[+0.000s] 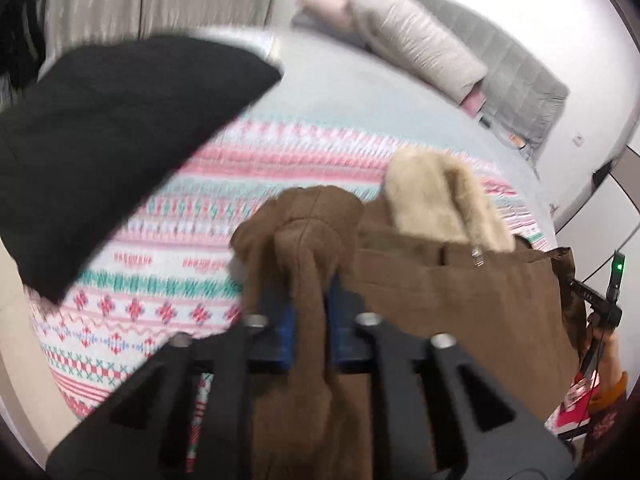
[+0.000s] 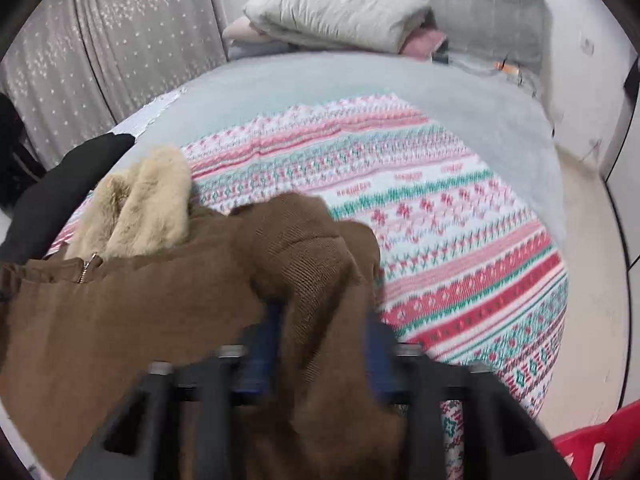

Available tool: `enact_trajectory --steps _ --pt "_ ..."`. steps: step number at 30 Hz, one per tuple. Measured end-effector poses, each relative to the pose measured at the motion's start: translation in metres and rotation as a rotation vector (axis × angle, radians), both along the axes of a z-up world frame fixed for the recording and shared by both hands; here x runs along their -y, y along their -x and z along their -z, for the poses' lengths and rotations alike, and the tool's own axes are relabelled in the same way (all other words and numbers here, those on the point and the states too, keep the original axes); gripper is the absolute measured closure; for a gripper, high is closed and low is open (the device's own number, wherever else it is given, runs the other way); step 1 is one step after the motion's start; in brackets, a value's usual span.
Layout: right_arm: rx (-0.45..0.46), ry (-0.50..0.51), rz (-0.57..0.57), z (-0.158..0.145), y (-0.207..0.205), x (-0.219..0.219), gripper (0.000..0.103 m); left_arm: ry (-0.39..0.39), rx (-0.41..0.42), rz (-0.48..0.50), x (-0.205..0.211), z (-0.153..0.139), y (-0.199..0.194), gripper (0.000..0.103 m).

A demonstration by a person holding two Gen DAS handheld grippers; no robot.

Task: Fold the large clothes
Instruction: 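Pinch the coat's folded edge with both tools and lift it off the bed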

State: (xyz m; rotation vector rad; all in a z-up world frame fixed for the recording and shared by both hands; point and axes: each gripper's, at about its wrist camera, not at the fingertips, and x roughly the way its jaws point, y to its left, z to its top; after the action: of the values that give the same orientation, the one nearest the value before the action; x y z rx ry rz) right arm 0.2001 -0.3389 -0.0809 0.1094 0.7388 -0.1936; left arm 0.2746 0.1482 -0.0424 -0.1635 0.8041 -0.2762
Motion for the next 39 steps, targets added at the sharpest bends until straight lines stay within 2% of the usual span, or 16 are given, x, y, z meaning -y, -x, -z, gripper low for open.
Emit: enact_trajectory --steps 1,4,7,9,12,15,18,22,30,34,39 --pt "0.03 0.022 -0.001 -0.004 0.005 -0.004 0.089 -0.009 0.029 -0.003 0.003 -0.007 0.005 0.092" --pt "0.131 0.111 0.002 -0.026 0.02 -0.017 0.09 0.009 0.139 -0.028 0.006 -0.036 0.016 0.093" --pt "0.229 0.174 0.033 -0.055 0.026 -0.024 0.091 0.035 0.207 -0.065 0.003 -0.064 0.012 0.093" --pt "0.295 0.175 0.061 -0.077 0.024 -0.023 0.091 0.017 0.247 -0.091 0.005 -0.078 0.0 0.093" --pt "0.349 0.156 0.092 -0.102 0.008 -0.021 0.091 0.005 0.277 -0.117 0.008 -0.091 -0.02 0.093" --pt "0.361 0.185 0.099 -0.118 -0.02 -0.025 0.091 -0.025 0.296 -0.146 0.015 -0.103 -0.051 0.093" --pt "0.351 0.213 0.103 -0.125 -0.057 -0.029 0.091 -0.046 0.284 -0.171 0.019 -0.094 -0.079 0.093" --pt "0.295 0.212 0.11 -0.107 -0.105 -0.025 0.091 -0.091 0.245 -0.209 0.022 -0.056 -0.118 0.093" --pt "0.11 0.294 0.085 -0.021 -0.179 -0.018 0.09 -0.172 0.116 -0.237 0.025 0.036 -0.164 0.092" --pt "0.039 0.229 0.074 0.014 -0.19 -0.007 0.087 -0.152 0.036 -0.241 0.022 0.058 -0.175 0.089" --pt "0.012 0.044 0.097 0.017 -0.19 0.031 0.08 -0.144 0.011 -0.267 0.012 0.054 -0.177 0.078"
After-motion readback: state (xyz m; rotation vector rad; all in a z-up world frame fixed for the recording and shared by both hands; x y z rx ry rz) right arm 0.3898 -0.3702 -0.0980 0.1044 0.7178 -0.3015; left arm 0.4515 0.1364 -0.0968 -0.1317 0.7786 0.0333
